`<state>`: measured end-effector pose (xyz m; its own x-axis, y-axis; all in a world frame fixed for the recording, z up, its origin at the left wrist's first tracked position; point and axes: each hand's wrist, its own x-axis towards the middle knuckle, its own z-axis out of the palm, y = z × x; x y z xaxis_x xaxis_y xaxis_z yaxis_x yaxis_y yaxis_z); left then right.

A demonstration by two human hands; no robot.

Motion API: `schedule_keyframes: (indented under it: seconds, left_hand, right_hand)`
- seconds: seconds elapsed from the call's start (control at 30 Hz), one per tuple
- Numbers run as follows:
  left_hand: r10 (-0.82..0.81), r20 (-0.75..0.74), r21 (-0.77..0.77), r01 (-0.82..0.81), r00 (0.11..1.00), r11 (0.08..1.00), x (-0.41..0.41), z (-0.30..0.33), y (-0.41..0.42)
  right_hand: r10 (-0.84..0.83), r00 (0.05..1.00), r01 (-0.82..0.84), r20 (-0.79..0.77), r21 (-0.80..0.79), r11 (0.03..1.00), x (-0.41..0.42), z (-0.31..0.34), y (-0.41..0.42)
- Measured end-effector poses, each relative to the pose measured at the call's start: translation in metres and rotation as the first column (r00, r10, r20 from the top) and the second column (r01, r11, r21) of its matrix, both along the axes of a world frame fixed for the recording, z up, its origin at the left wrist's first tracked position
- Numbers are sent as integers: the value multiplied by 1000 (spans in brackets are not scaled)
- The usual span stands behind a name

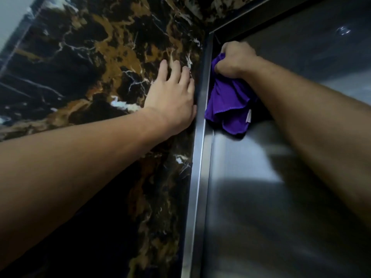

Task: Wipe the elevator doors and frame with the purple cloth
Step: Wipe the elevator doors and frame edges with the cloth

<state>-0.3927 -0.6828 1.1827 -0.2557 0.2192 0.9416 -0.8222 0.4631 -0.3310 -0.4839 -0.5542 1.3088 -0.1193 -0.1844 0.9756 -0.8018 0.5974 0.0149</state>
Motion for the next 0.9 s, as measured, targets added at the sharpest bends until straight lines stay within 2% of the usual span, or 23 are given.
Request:
schedule_keyframes:
  seconds: [0.33, 0.5, 0.63, 0.9]
  left_hand:
    - [84, -1, 30, -84, 996, 996, 21, -82, 0]
    - [54, 9, 47, -55, 998, 997, 20, -110, 6]
    - [6, 60, 112, -13, 998, 994, 14, -137, 15]
    - [-39, 188, 95, 21, 981, 995, 28, -178, 10]
  right_hand:
    - [-43, 999, 45, -23, 95, 994, 1, -88, 4]
    - [-52, 997, 58, -53, 113, 992, -4, -126, 1]
    - [-34, 998, 41, -60, 129, 991, -9, -155, 0]
    - [-57, 998, 57, -10, 143, 988, -5, -228, -2]
